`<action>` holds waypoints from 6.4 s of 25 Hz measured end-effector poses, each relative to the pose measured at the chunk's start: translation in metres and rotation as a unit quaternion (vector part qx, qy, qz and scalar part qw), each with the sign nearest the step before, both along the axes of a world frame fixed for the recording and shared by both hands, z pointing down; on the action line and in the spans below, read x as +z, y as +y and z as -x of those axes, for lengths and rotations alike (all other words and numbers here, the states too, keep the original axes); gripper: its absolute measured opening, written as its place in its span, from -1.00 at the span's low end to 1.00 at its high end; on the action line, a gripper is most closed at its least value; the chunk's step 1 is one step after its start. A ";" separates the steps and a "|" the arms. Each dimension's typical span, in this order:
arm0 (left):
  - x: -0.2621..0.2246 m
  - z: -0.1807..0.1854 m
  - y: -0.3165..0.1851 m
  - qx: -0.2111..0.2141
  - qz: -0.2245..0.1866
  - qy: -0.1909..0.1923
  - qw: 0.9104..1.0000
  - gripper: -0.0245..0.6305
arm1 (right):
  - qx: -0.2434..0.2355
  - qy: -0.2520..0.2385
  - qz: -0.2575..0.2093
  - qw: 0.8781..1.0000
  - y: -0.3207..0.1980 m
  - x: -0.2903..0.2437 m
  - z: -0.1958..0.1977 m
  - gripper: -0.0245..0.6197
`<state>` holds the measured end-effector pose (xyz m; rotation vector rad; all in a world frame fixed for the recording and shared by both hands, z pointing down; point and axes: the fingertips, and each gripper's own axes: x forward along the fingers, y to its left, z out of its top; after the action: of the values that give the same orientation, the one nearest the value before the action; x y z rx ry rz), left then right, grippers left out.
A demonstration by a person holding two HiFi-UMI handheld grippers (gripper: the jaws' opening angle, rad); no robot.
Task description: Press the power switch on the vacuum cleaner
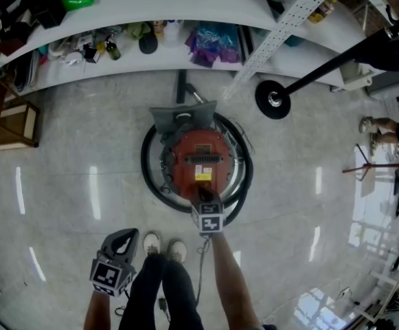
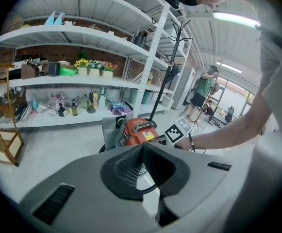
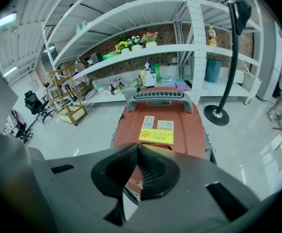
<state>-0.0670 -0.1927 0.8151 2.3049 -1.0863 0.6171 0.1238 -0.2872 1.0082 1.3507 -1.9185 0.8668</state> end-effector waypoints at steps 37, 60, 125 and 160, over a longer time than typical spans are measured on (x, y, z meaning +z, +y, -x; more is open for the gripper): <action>-0.116 -0.029 0.016 0.030 -0.067 0.007 0.997 -0.90 | 0.027 -0.061 -0.057 0.996 0.036 -0.135 -0.005 -0.89; -0.259 -0.033 0.039 0.037 -0.123 0.020 0.991 -0.90 | 0.022 -0.065 -0.164 0.984 0.073 -0.342 0.001 -0.89; -0.473 -0.033 0.054 0.054 -0.289 0.052 0.955 -0.90 | 0.042 -0.075 -0.343 0.935 0.174 -0.635 -0.003 -0.89; -0.479 -0.023 0.042 0.039 -0.296 0.041 0.953 -0.90 | 0.039 -0.065 -0.353 0.933 0.180 -0.644 -0.016 -0.89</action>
<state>-0.0441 -0.1505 0.3356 2.8613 -1.2727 0.2316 0.1396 -0.1069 0.3644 1.8129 -2.4186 0.2910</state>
